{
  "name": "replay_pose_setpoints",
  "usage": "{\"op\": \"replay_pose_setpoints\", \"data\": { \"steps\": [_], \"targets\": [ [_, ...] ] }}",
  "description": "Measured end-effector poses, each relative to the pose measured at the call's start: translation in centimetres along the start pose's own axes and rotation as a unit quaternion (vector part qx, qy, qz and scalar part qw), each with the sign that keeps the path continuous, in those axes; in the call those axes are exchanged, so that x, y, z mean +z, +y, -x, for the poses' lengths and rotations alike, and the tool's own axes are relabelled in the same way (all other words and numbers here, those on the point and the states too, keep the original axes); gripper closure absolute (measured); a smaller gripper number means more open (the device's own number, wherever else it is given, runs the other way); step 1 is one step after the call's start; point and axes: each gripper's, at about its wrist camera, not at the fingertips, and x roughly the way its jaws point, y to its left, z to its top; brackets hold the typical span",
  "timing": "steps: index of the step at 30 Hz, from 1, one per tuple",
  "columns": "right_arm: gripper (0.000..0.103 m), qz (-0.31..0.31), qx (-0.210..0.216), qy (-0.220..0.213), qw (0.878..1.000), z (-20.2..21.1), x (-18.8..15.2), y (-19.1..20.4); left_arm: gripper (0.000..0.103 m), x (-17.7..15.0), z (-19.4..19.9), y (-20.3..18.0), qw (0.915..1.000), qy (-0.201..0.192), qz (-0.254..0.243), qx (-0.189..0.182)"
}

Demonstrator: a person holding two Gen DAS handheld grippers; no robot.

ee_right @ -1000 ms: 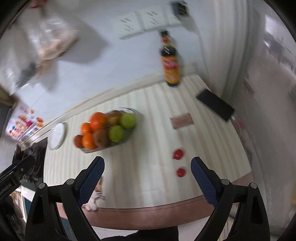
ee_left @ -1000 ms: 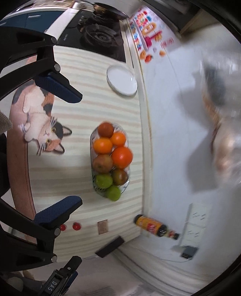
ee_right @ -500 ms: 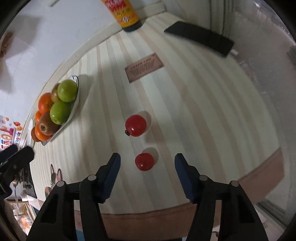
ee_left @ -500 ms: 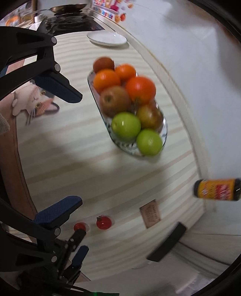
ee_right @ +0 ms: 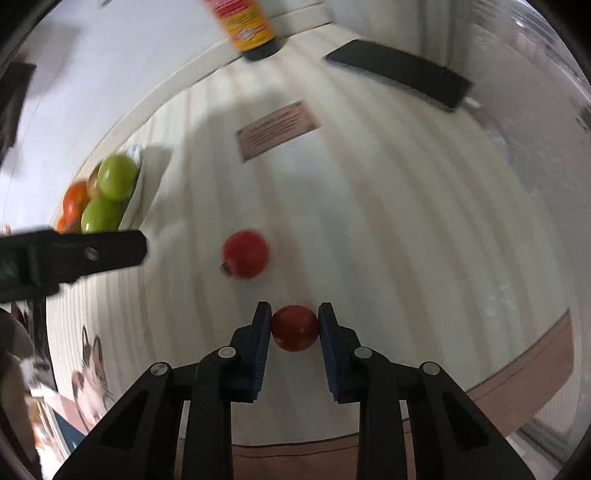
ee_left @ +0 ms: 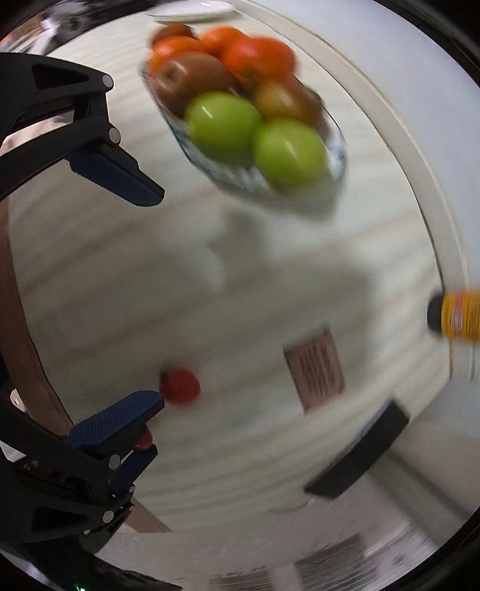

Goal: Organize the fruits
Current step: 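Grasp a cherry tomato with the right tool while the left tool grasps the other tomato, then lower both cherry tomatoes onto the deer plate and open both tools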

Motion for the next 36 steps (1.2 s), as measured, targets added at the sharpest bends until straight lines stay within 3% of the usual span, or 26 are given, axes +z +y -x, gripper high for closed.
{"op": "replay_pose_setpoints", "data": {
  "steps": [1, 3, 5, 8, 17, 24, 33, 36],
  "targets": [
    [0.075, -0.005, -0.004, -0.003, 1.0, 0.3, 0.2, -0.5, 0.011, 0.3, -0.6, -1.1, 0.9999, 0.004, -0.015, -0.003],
    [0.075, -0.015, -0.011, -0.007, 1.0, 0.7, 0.6, -1.5, 0.03, 0.7, -1.7, -2.6, 0.9992, 0.02, -0.031, -0.013],
    [0.074, -0.024, -0.018, -0.01, 1.0, 1.0, 0.8, -2.4, 0.039, 0.9, -2.6, -3.7, 0.9984, 0.032, -0.043, -0.017],
    [0.074, -0.037, -0.024, -0.011, 0.999, 1.4, 1.2, -3.8, 0.042, 0.9, -3.7, -5.0, 0.9972, 0.04, -0.06, -0.02],
    [0.074, -0.058, -0.023, -0.016, 0.998, 1.4, 1.9, -4.5, 0.075, 1.4, -5.3, -6.3, 0.9942, 0.061, -0.082, -0.035],
    [0.074, -0.056, -0.021, -0.022, 0.998, 1.5, 2.5, -4.2, 0.075, 1.3, -5.6, -7.3, 0.9942, 0.055, -0.084, -0.038],
    [0.074, -0.045, -0.012, -0.039, 0.998, 3.4, 3.5, -3.3, 0.075, 1.1, -2.6, -4.2, 0.9964, 0.025, -0.051, -0.063],
    [0.074, -0.031, -0.003, -0.042, 0.999, 4.2, 4.1, -2.1, 0.075, 0.0, -0.7, -1.2, 0.9969, 0.01, -0.026, -0.073]
  ]
}}
